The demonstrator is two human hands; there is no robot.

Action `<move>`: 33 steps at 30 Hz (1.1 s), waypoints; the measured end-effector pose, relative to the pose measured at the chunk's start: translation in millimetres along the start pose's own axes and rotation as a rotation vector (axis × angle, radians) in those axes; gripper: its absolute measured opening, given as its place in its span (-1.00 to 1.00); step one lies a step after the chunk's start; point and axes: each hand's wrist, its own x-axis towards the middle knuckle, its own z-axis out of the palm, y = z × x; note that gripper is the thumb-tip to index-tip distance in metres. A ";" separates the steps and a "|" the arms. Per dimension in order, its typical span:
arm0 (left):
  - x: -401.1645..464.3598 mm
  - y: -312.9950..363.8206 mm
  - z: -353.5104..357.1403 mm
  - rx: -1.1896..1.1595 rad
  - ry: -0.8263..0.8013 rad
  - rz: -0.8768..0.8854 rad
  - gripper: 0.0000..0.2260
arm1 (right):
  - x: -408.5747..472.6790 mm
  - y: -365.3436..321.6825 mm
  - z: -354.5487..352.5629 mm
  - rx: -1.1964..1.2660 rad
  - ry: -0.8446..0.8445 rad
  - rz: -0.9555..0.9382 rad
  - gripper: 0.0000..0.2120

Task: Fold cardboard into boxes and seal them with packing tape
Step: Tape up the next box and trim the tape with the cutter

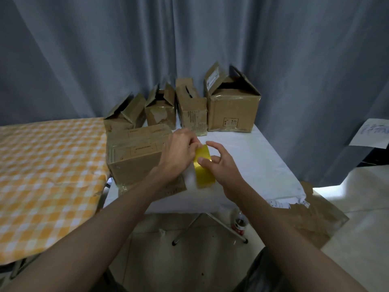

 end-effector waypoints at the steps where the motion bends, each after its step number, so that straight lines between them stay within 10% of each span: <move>1: 1.5 2.5 -3.1 -0.023 0.027 0.011 -0.89 | 1.0 -3.6 -0.5 -0.001 0.012 -0.033 -0.56; 9: 19.1 13.6 -20.1 -0.163 0.132 -0.078 -0.89 | 7.5 -22.6 -13.5 -0.123 0.024 -0.206 -0.91; 15: 28.1 7.8 -9.6 -0.004 0.038 -0.042 -0.90 | 6.1 -31.3 -25.9 -0.263 -0.059 -0.287 -0.88; 25: 16.0 -65.0 -8.5 0.317 -0.315 -0.134 -0.25 | 71.4 -15.3 -15.3 -0.595 -0.058 -0.305 -0.58; 33: -1.9 -98.6 -10.4 0.304 -0.285 0.006 -0.37 | 118.9 23.9 8.5 -1.010 -0.142 -0.290 -0.61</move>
